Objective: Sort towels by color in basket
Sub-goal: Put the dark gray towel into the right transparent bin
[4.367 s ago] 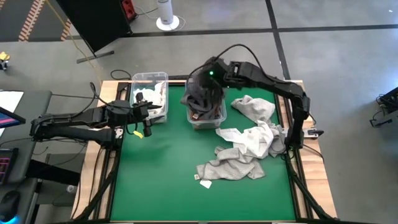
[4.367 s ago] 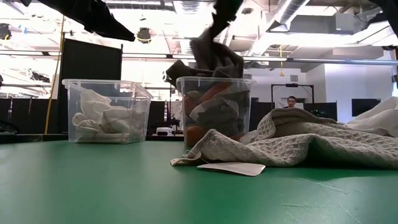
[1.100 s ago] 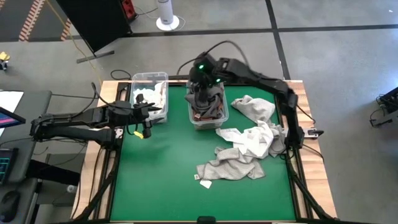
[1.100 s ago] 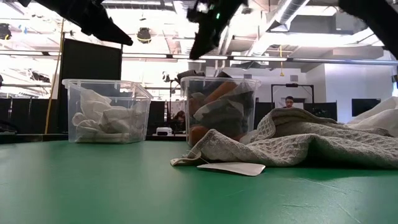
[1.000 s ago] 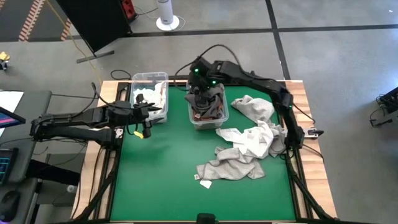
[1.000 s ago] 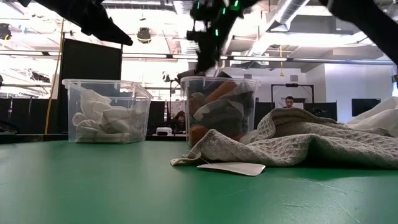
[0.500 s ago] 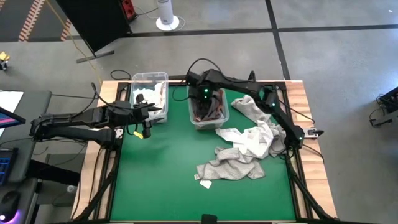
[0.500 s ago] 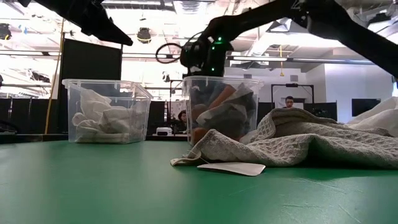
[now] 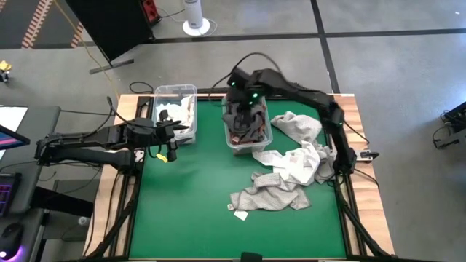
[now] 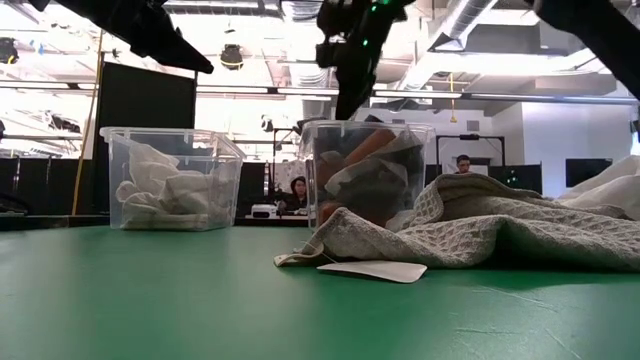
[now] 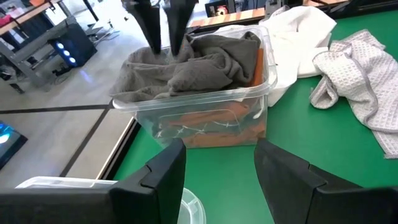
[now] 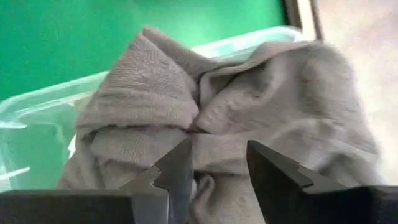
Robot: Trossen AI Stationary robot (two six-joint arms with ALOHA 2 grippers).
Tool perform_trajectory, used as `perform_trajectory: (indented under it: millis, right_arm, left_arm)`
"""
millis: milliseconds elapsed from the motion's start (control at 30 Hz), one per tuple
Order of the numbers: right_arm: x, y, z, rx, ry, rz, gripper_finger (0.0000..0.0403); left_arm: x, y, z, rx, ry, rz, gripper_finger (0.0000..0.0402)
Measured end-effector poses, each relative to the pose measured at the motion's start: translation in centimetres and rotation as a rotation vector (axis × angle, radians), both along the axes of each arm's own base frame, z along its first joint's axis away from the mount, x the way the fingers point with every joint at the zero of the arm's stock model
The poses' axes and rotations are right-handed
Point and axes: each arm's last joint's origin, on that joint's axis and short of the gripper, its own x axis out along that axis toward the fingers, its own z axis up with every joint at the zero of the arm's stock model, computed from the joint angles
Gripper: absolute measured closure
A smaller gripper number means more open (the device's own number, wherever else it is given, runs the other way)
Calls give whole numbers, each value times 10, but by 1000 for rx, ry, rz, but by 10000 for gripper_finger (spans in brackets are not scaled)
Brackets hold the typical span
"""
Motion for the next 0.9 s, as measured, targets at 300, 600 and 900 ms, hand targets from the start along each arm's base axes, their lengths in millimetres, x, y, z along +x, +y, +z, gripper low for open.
perform_trajectory:
  millis: [300, 600, 900]
  right_arm:
    - [2, 25, 41, -58, -225, 112, 226]
    - [36, 46, -11, -66, -62, 182, 226]
    - [32, 32, -29, -170, 99, 75, 226]
  left_arm:
    - [0, 0, 0, -5, -3, 2, 219]
    - [0, 0, -1, -2, 8, 0, 219]
    - [-1, 0, -2, -4, 18, 0, 219]
